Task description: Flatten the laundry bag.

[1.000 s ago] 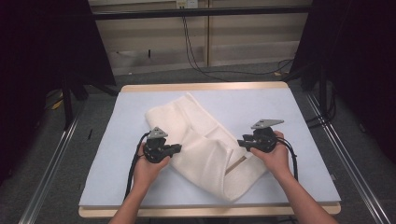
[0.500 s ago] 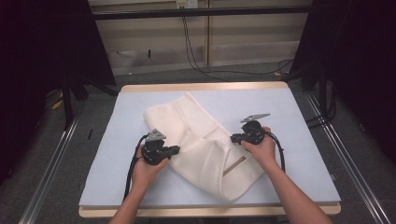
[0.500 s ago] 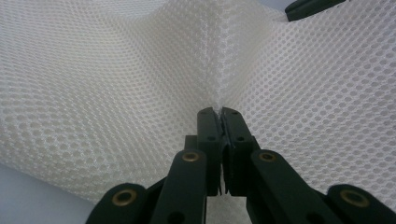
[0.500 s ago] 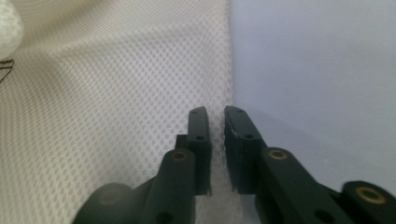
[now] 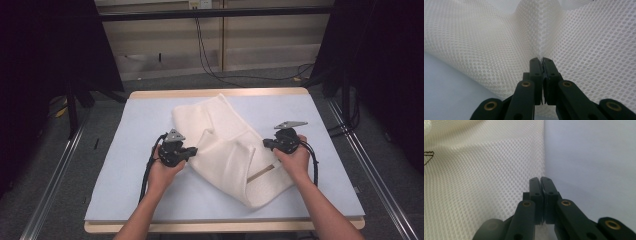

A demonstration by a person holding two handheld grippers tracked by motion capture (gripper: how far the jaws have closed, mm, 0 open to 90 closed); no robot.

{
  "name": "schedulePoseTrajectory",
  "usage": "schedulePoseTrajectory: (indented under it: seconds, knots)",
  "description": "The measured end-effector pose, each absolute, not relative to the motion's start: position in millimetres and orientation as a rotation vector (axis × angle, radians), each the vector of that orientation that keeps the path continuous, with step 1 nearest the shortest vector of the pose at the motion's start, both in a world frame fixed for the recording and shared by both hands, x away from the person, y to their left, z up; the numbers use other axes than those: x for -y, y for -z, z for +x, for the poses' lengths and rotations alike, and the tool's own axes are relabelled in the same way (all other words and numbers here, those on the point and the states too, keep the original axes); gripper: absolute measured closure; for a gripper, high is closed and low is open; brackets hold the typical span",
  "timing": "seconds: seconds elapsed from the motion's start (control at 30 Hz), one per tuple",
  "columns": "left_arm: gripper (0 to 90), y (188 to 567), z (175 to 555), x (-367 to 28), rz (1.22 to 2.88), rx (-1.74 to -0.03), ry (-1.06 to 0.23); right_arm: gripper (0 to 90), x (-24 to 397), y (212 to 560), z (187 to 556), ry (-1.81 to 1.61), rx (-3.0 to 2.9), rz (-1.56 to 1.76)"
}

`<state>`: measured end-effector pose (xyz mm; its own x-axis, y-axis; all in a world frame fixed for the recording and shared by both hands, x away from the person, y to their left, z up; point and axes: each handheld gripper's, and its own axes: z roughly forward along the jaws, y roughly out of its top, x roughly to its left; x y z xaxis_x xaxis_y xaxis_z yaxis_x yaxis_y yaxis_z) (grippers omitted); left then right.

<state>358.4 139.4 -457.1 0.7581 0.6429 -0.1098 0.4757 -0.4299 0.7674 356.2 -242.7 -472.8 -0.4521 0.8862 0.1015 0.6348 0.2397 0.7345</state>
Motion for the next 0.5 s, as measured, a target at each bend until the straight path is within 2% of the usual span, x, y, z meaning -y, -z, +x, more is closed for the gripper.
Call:
schedulePoseTrajectory:
  seconds: [0.23, 0.5]
  knots:
    - [87.1, 466.9, 349.2, -148.6, 2.092, -0.857, -0.257, 88.5, 255.4, 471.3, 341.9, -1.095, -2.128, 1.424]
    - [86.5, 467.8, 340.8, -164.6, 2.080, -0.874, -0.278, 88.2, 251.0, 474.3, 328.6, -1.096, -2.161, 1.389]
